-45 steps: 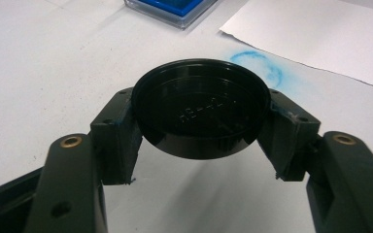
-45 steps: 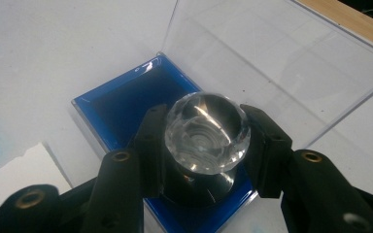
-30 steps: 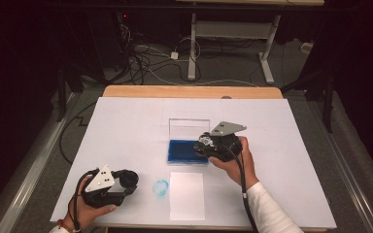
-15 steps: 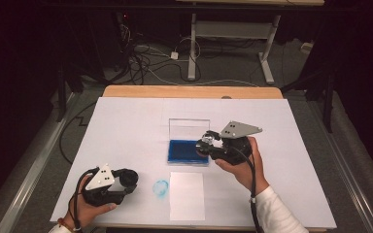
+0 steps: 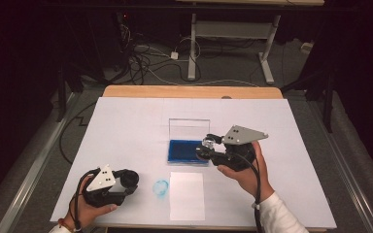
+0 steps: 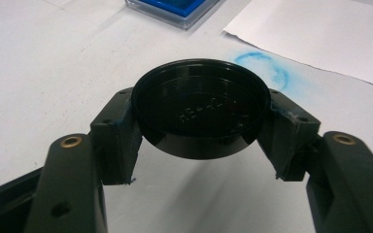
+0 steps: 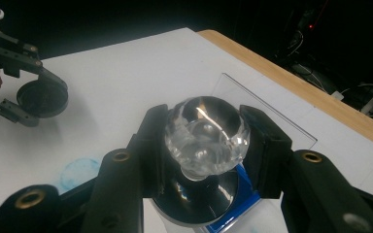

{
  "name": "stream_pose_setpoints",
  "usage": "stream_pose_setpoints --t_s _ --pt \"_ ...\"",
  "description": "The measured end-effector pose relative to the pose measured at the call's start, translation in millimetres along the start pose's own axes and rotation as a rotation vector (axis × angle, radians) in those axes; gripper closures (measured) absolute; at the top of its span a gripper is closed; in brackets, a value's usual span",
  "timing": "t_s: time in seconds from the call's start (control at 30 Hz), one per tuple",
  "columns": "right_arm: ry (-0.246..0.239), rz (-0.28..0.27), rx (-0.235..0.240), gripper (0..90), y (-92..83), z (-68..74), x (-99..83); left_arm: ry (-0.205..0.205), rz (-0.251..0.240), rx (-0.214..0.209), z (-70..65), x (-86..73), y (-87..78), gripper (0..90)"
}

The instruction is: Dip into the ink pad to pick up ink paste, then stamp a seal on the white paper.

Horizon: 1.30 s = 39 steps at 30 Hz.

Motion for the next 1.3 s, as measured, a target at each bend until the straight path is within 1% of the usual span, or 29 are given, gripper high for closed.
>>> stream_pose_setpoints --t_s 0.27,0.4,0.53,0.73,0.83,0.9,0.97,1.0,1.17,1.3 --pt "-0.006 -0.023 0.018 57.0 -4.9 7.2 7.9 0.005 0.008 -0.003 -0.6 -0.7 2.1 36.7" --pt "-0.01 -0.026 0.019 57.0 -5.7 9.1 8.8 0.008 0.007 -0.003 -1.4 -0.1 1.8 36.7" --pt "-0.009 -0.031 0.024 57.0 -6.5 10.7 10.1 0.015 0.015 -0.011 -2.1 0.2 5.6 36.7" --pt "-0.004 -0.051 0.042 57.0 -9.3 18.3 15.0 0.025 0.009 -0.022 -9.8 5.1 9.9 36.7" --pt "-0.009 -0.062 0.053 57.0 -10.6 23.5 18.7 0.025 0.002 -0.033 -13.4 8.6 12.2 36.7" --pt "-0.009 -0.066 0.067 57.0 -10.3 27.3 20.2 0.019 -0.003 -0.04 -15.3 10.9 14.7 36.7" --pt "-0.012 -0.067 0.078 57.0 -9.7 31.1 21.2 -0.009 -0.024 -0.059 -16.8 14.6 16.9 36.7" --pt "-0.013 -0.067 0.083 57.0 -9.4 32.7 21.7 -0.01 -0.028 -0.06 -17.1 16.1 17.9 36.7" --pt "-0.013 -0.07 0.09 57.0 -8.5 35.9 22.3 0.018 -0.017 -0.072 -22.1 19.6 24.3 36.8" --pt "-0.007 -0.072 0.095 57.0 -8.8 36.8 22.3 0.025 -0.014 -0.08 -25.6 22.0 28.8 36.7"
Point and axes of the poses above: each handheld gripper's, and its own axes: y roughly forward along the jaws, x roughly out of its top, z roughly to its left, the point moved 9 cm from there along y, roughly forward along the jaws, and after that the axes turned 14 degrees about -z, right-handed, at the moved point
